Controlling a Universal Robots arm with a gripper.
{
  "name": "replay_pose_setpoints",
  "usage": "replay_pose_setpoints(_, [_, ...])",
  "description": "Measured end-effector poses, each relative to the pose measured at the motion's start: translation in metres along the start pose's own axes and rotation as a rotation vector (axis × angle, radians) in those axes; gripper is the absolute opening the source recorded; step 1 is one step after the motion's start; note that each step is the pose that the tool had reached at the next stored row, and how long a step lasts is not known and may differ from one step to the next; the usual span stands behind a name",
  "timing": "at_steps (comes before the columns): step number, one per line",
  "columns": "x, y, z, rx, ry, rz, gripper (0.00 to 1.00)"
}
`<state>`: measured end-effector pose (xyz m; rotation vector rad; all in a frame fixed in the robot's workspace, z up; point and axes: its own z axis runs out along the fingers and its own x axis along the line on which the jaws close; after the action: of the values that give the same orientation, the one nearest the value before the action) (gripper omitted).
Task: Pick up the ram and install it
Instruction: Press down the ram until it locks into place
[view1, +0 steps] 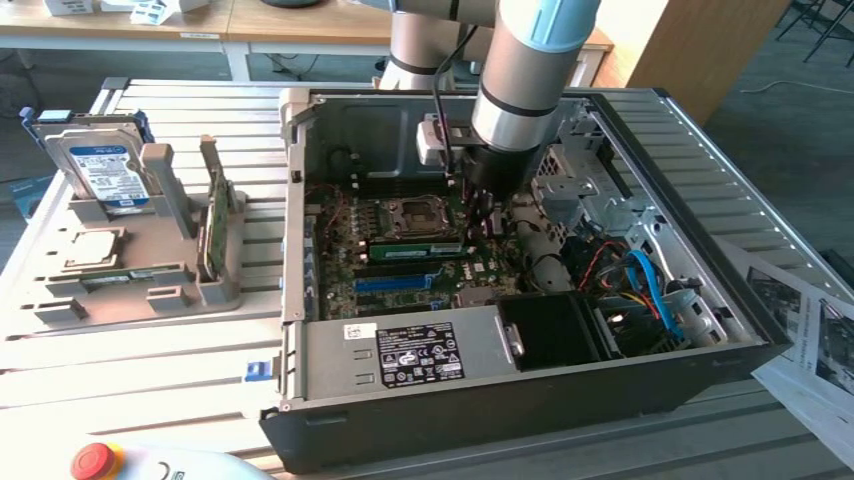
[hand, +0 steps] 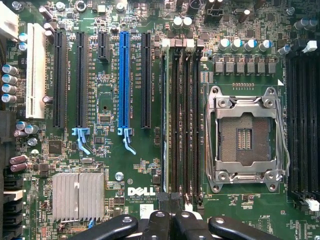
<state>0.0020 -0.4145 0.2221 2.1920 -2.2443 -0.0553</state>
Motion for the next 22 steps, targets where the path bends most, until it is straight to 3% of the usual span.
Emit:
replay_pose_setpoints(8, [0.0,0.0,-0.0001,0.0002,-0.0006,0.0,0.11])
replay_pose_setpoints(19, [0.0,0.0005,-0.0205,0.0,-0.0002,0.0,0.11])
replay_pose_setpoints(22, [0.0,0.0005,-0.0216,0.0,-0.0003,0.0,0.11])
